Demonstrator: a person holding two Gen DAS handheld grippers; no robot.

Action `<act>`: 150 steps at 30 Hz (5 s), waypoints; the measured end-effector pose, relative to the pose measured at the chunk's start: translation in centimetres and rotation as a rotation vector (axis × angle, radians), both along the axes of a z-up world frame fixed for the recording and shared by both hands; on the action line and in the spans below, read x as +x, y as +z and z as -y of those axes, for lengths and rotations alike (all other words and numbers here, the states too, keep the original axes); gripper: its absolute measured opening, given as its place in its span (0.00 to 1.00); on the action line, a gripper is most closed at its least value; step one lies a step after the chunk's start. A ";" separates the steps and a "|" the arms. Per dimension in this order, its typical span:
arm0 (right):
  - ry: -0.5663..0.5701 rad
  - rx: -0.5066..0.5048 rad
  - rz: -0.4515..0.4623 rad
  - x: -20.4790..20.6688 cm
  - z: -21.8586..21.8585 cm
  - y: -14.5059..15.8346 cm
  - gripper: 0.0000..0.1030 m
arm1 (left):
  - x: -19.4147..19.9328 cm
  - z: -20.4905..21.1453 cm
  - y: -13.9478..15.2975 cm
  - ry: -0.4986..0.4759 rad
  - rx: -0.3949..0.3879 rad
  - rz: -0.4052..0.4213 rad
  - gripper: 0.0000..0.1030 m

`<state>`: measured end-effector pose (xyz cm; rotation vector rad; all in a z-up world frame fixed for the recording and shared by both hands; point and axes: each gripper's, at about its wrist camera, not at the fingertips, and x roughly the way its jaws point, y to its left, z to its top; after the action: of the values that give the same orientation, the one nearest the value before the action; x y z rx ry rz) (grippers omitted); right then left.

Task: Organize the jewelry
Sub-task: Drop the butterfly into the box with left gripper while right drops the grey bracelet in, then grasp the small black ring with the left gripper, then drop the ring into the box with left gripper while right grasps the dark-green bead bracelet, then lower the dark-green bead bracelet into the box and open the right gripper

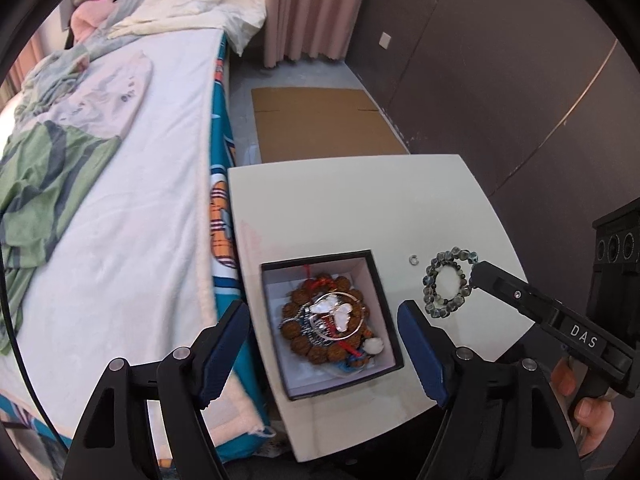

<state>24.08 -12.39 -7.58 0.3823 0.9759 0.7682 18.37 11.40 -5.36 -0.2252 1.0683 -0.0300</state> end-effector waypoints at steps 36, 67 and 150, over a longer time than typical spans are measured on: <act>-0.216 -0.104 -0.030 0.4 10.9 0.5 0.78 | -0.2 6.0 0.7 -0.057 0.012 0.016 0.75; -0.341 -0.139 -0.180 4.3 17.4 -3.5 0.78 | 11.4 15.7 -8.4 -0.184 0.132 -0.256 0.33; 0.003 -0.135 0.087 -2.4 -1.1 4.6 0.11 | -2.2 -0.1 2.5 -0.017 0.016 0.013 0.70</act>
<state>21.69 -11.27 -2.99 0.2286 0.9412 0.7115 16.19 11.54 -2.82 -0.2015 1.0569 -0.0386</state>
